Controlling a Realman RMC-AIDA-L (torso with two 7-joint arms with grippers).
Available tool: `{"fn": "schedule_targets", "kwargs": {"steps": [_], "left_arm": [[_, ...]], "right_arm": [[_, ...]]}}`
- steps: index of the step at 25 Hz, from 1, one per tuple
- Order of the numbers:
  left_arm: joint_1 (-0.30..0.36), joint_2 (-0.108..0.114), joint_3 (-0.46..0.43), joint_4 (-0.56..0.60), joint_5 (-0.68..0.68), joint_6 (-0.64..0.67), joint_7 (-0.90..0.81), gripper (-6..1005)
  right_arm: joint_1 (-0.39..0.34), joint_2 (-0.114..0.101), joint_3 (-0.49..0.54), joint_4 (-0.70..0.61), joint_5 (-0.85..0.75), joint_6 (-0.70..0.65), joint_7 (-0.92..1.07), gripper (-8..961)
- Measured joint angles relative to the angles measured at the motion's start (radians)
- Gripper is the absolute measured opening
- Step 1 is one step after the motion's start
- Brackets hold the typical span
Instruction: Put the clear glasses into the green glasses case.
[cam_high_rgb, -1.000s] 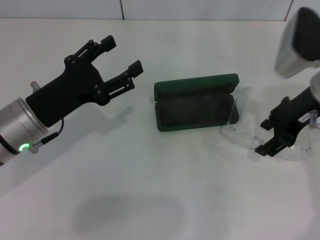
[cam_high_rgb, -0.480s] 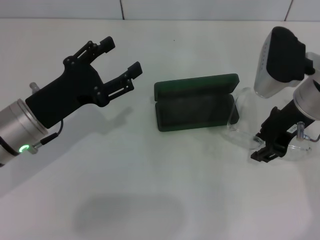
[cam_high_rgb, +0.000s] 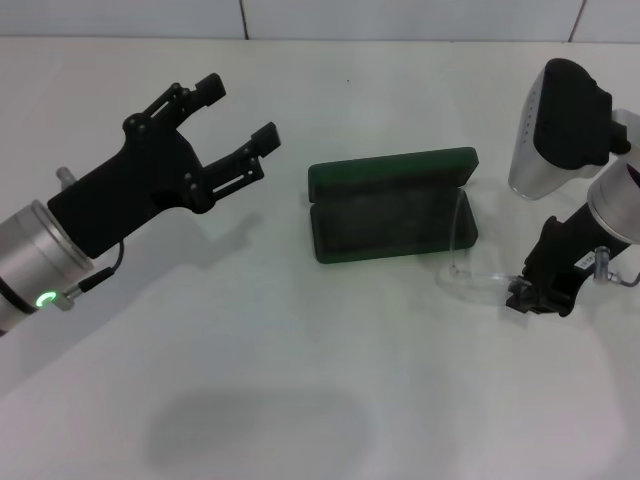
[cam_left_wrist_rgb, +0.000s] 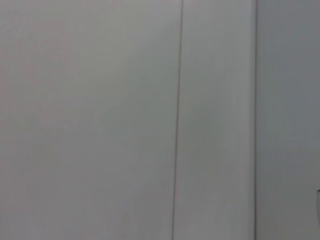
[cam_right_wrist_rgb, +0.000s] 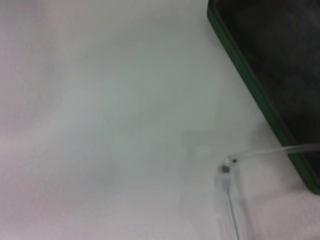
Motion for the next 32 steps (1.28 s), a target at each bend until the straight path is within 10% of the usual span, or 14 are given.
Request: {"fn": "schedule_targets", "kwargs": {"steps": [11, 17, 32], "left_arm": [[0.001, -0.001, 0.000, -0.209, -0.257, 0.128, 0.201, 875], [0.004, 0.001, 0.005, -0.217, -0.250, 0.168, 0.185, 863], [-0.105, 0.067, 0.007, -0.191, 0.069, 0.300, -0.088, 816]], "right_arm": [[-0.127, -0.005, 0.031, -0.206, 0.067, 0.046, -0.099, 124], [-0.262, 0.001, 0.021, -0.268, 0.322, 0.108, -0.462, 124], [-0.374, -0.007, 0.073, 0.042, 0.947, 0.075, -1.331, 124]]}}
